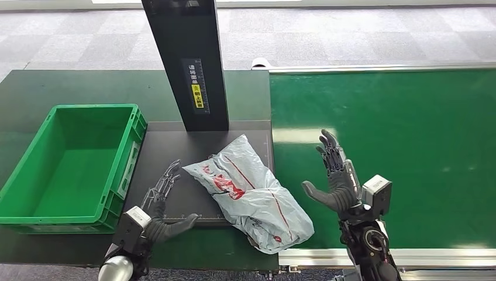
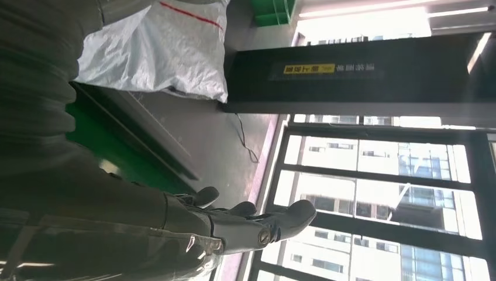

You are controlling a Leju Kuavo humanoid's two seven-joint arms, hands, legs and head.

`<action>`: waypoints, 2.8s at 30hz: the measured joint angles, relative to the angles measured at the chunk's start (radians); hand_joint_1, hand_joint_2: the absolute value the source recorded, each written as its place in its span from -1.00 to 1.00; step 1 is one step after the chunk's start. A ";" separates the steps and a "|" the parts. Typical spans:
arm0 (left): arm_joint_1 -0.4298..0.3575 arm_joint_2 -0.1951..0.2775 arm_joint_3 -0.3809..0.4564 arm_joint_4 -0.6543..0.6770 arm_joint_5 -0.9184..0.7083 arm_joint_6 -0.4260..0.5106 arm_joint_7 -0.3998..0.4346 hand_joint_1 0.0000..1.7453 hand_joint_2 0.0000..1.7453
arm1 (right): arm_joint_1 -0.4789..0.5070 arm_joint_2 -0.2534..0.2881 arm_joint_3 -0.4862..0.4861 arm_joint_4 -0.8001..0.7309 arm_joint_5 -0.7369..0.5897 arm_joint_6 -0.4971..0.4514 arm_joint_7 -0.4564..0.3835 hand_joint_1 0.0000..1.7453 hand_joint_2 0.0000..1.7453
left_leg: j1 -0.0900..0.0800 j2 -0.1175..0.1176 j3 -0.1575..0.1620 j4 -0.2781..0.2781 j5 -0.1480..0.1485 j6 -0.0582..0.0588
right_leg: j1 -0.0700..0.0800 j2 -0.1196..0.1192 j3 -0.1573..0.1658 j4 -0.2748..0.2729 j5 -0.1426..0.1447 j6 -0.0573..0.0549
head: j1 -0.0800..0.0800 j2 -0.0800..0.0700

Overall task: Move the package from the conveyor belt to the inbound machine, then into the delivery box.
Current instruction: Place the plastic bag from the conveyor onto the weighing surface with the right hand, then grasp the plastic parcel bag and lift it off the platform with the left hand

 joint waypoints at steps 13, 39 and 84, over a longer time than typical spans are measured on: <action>-0.099 -0.034 -0.164 0.041 -0.263 0.070 0.158 -1.00 1.00 | 0.012 0.008 -0.052 -0.036 0.056 -0.065 0.038 -1.00 1.00 | 0.000 0.000 0.000 0.000 0.000 0.000 | 0.000 0.000 0.001 0.000 0.000 0.000 | 0.000 0.000; -0.312 -0.075 -0.329 0.368 -0.473 0.145 0.242 1.00 1.00 | 0.008 0.041 -0.062 -0.044 0.073 -0.101 0.083 -1.00 1.00 | 0.000 0.000 0.000 0.000 0.000 0.000 | 0.000 0.000 0.000 0.000 0.000 0.000 | 0.000 0.000; -0.212 -0.087 -0.174 0.144 -0.515 0.810 -0.133 1.00 -1.00 | 0.040 0.041 -0.096 -0.077 -0.003 -0.080 0.117 -1.00 1.00 | 0.000 0.000 -0.002 0.000 0.000 0.000 | 0.000 0.000 -0.001 0.000 0.000 0.000 | 0.000 0.000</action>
